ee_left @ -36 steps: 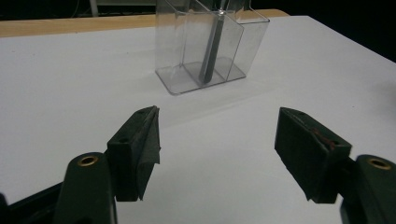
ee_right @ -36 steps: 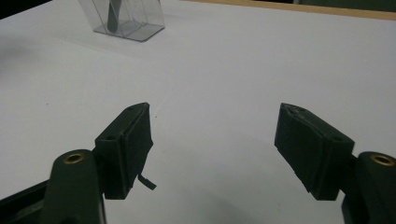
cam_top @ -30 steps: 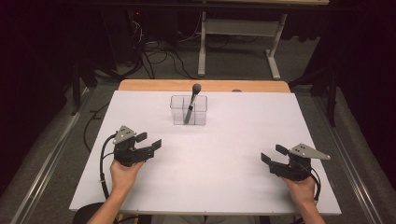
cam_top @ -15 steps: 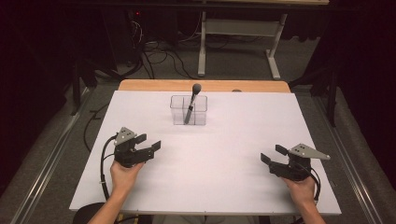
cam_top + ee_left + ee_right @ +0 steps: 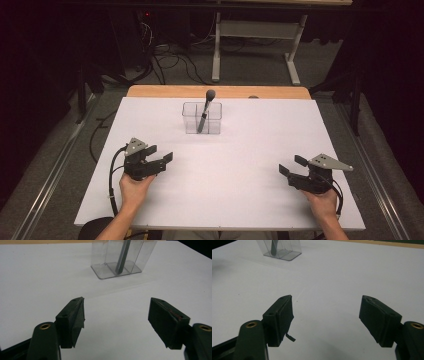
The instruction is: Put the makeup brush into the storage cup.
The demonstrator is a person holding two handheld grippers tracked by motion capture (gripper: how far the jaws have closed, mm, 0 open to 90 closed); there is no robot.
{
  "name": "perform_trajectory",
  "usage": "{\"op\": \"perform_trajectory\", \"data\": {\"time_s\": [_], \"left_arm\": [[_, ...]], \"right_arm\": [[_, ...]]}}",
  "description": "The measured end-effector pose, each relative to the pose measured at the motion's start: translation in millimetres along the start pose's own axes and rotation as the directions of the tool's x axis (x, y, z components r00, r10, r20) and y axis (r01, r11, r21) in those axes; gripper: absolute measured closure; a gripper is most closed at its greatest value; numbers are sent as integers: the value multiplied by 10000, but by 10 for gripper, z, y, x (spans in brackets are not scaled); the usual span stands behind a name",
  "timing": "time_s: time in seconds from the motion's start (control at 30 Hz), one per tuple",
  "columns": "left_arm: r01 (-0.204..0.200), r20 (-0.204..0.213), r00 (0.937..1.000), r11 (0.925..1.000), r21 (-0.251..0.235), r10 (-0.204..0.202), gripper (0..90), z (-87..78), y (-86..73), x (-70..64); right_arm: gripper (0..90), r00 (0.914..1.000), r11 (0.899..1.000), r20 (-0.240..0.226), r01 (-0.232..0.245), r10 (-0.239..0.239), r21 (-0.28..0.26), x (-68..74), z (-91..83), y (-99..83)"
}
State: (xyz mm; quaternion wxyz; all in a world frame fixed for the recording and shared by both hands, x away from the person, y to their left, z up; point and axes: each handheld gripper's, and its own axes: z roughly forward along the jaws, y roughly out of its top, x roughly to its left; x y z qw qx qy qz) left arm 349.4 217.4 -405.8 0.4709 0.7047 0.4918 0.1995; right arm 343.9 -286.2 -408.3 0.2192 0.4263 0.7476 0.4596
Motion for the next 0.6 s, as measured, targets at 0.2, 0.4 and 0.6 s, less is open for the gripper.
{"op": "perform_trajectory", "data": {"time_s": [0.2, 0.4, 0.6], "left_arm": [[4, 8, 10000, 10000, 31, -4, 297, 16, -6, 0], [-14, 17, 10000, 10000, 28, 14, 298, 10, -7, -5], [-27, 47, 10000, 10000, 79, 27, 298, 20, -8, -6]], "right_arm": [[289, 10000, 9999, -17, -89, 89, 80, -3, 5, -4], [289, 10000, 9999, -50, -1, 2, 123, 10, 8, -5], [289, 10000, 9999, -57, -37, 37, 145, 1, 13, -3]]}}
